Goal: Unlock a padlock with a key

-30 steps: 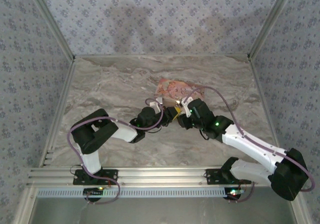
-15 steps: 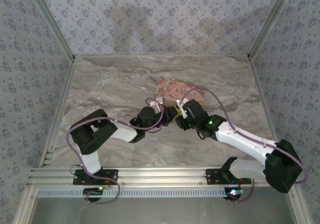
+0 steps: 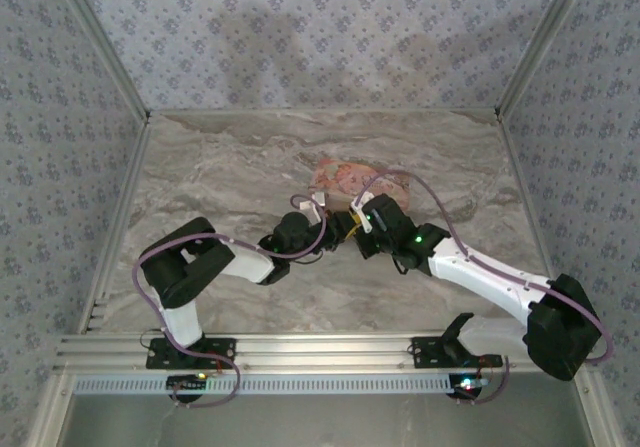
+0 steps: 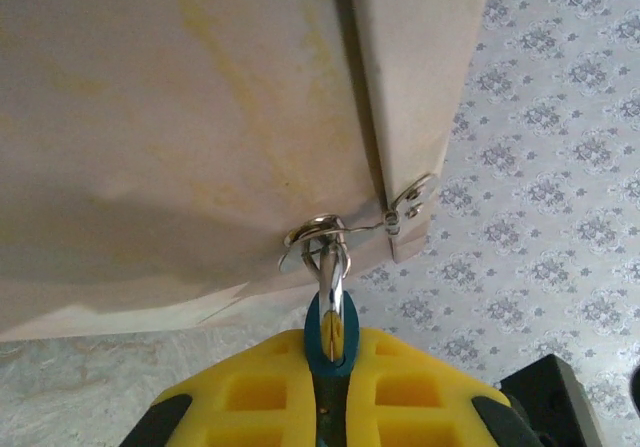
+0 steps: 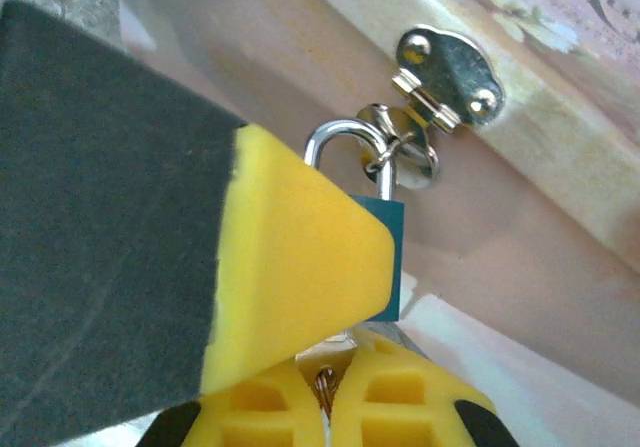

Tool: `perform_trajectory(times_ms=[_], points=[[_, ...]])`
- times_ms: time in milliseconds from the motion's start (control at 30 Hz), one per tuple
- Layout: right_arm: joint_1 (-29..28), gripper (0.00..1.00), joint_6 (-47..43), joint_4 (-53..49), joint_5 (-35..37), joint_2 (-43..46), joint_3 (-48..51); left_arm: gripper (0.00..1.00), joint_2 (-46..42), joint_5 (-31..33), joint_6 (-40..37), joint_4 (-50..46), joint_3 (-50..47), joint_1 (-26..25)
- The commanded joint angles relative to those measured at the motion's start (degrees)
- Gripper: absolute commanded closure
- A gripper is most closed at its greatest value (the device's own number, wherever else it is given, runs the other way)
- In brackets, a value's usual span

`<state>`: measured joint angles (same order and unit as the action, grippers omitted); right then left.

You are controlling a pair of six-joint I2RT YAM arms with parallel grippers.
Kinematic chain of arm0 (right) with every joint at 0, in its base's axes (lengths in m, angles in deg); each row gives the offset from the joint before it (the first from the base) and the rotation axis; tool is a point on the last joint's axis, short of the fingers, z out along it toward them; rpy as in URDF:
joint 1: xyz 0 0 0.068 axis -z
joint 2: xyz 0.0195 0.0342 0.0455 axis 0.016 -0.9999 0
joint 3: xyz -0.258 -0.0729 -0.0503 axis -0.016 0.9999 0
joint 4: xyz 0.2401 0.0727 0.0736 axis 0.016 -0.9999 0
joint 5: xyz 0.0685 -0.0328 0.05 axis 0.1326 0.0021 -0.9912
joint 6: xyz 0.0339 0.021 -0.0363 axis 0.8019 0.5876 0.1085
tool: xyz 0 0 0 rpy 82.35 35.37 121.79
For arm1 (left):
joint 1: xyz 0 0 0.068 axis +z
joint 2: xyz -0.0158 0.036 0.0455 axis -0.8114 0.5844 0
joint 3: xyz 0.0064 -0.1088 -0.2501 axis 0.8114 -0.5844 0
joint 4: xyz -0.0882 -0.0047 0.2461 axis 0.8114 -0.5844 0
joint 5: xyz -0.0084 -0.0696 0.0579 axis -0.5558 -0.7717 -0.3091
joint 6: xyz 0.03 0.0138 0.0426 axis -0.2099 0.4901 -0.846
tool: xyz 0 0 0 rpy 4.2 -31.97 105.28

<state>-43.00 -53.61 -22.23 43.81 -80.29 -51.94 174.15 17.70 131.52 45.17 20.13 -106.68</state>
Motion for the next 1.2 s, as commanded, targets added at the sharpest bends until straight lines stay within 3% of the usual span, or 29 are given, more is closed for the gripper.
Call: perform_trajectory(times_ms=[0, 100, 167, 233, 567, 833, 1167], points=[[-0.6, 1.00, -0.3, 0.3, -2.8, 0.1, -1.9, 1.00, -1.9, -1.5, -0.5, 5.6, 0.6, -0.3], [-0.3, 0.96, 0.7, 0.3, -4.4, 0.8, -1.1, 1.00, -2.0, -1.3, -0.6, 5.6, 0.0, -0.3], [0.0, 0.72, 2.0, 0.0, -5.1, 1.6, -0.8, 1.00, -1.9, -1.0, -0.5, 5.8, -0.4, -0.2], [0.5, 0.64, 2.1, -0.5, -6.4, 3.1, -0.2, 1.00, -2.1, -0.6, -0.5, 5.9, -0.9, -0.2], [2.8, 0.62, 5.6, -1.9, -9.8, 8.6, 3.2, 0.99, -2.4, -0.7, -1.3, 4.5, -2.3, -0.2], [5.0, 0.66, 11.2, 4.0, -14.7, 8.8, 9.9, 0.97, -1.8, -0.1, -4.9, -0.6, -6.5, -0.2], [8.4, 0.78, 16.0, 10.9, -17.0, 3.2, 13.0, 0.82, -3.9, 1.7, -11.0, -13.2, -7.0, -0.6]])
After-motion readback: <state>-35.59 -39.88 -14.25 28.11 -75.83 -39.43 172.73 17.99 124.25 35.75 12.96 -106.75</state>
